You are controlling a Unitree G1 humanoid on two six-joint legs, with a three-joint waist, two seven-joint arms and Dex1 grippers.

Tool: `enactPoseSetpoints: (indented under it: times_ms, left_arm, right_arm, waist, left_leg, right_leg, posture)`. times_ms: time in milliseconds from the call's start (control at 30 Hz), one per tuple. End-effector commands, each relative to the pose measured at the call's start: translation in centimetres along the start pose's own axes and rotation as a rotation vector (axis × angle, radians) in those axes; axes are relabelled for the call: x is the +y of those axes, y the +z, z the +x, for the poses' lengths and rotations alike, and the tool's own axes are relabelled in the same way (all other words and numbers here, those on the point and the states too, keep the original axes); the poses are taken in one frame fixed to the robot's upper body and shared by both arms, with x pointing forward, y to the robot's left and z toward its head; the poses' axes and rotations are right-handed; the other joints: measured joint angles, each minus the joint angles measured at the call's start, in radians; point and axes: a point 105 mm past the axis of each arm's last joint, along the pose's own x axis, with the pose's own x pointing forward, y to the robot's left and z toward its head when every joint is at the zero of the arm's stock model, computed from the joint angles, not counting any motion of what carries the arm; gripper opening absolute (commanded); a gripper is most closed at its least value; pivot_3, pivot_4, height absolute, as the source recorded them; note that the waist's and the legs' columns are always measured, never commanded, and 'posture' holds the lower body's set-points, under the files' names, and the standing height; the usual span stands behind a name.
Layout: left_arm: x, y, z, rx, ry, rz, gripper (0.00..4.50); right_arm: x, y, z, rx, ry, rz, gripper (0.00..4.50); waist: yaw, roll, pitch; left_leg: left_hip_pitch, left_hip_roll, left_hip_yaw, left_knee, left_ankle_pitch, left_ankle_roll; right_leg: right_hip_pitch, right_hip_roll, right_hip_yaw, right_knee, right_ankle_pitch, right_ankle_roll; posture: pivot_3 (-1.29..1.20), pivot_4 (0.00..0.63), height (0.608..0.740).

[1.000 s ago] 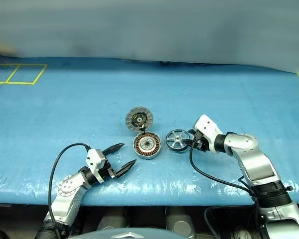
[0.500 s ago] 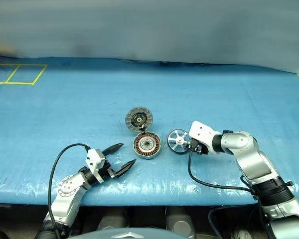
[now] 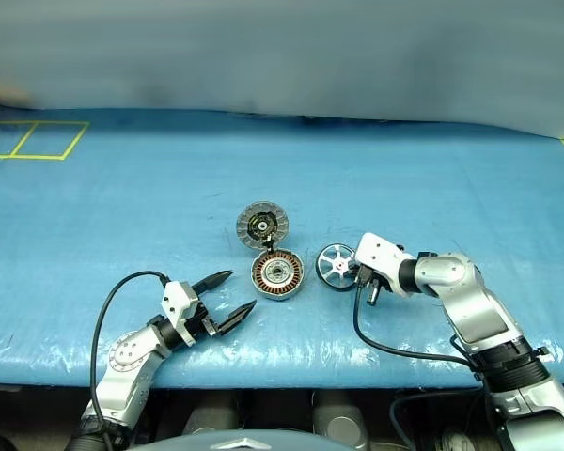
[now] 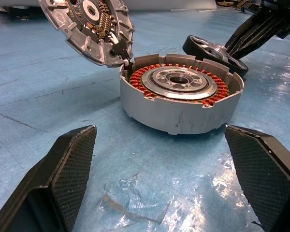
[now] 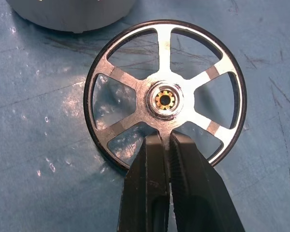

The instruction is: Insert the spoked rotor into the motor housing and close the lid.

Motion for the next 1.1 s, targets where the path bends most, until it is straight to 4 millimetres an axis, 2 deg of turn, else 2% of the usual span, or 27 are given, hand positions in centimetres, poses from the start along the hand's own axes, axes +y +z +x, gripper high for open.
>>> enactPoseSetpoints:
  times_ms: [33, 267, 500, 767, 1100]
  left_arm:
    - [0.1, 0.1, -0.3, -0.008, 0.004, 0.000, 4.50]
    - [0.1, 0.5, -0.1, -0.037, -0.031, -0.009, 4.50]
    - [0.0, 0.5, 0.1, -0.044, -0.060, -0.006, 4.50]
    - [-0.2, 0.5, 0.2, -0.048, -0.074, -0.008, 4.50]
    - [-0.2, 0.4, 0.3, -0.045, -0.075, -0.004, 4.50]
  right_arm:
    - [-0.3, 3.6, -1.2, -0.205, -0.002, 0.057, 0.02]
    - [1.6, 5.4, -0.5, -0.344, 0.118, 0.160, 0.02]
    - [2.8, 6.7, 1.3, -0.374, 0.201, 0.142, 0.02]
    - [2.9, 7.1, 2.3, -0.375, 0.237, 0.114, 0.02]
    - [2.9, 6.2, 3.4, -0.321, 0.258, 0.084, 0.02]
  waist:
    - [-0.001, 0.000, 0.000]
    - [0.001, 0.000, 0.000]
    - [0.001, 0.000, 0.000]
    - [0.002, 0.000, 0.000]
    - [0.002, 0.000, 0.000]
  left_leg:
    - [0.000, 0.000, 0.000, 0.000, 0.000, 0.000]
    - [0.000, 0.000, 0.000, 0.000, 0.000, 0.000]
    - [0.000, 0.000, 0.000, 0.000, 0.000, 0.000]
    - [0.000, 0.000, -0.001, 0.000, 0.000, 0.000]
    - [0.000, 0.000, 0.000, 0.000, 0.000, 0.000]
  right_leg:
    - [0.000, 0.000, 0.000, 0.000, 0.000, 0.000]
    - [0.001, 0.000, 0.000, 0.000, 0.000, 0.000]
    - [0.001, 0.000, 0.000, 0.000, 0.000, 0.000]
    - [0.000, 0.000, 0.000, 0.000, 0.000, 0.000]
    - [0.000, 0.000, 0.000, 0.000, 0.000, 0.000]
  posture:
    - [0.00, 0.150, 0.740]
    - [0.00, 0.150, 0.740]
    - [0.00, 0.150, 0.740]
    - [0.00, 0.150, 0.740]
    - [0.00, 0.150, 0.740]
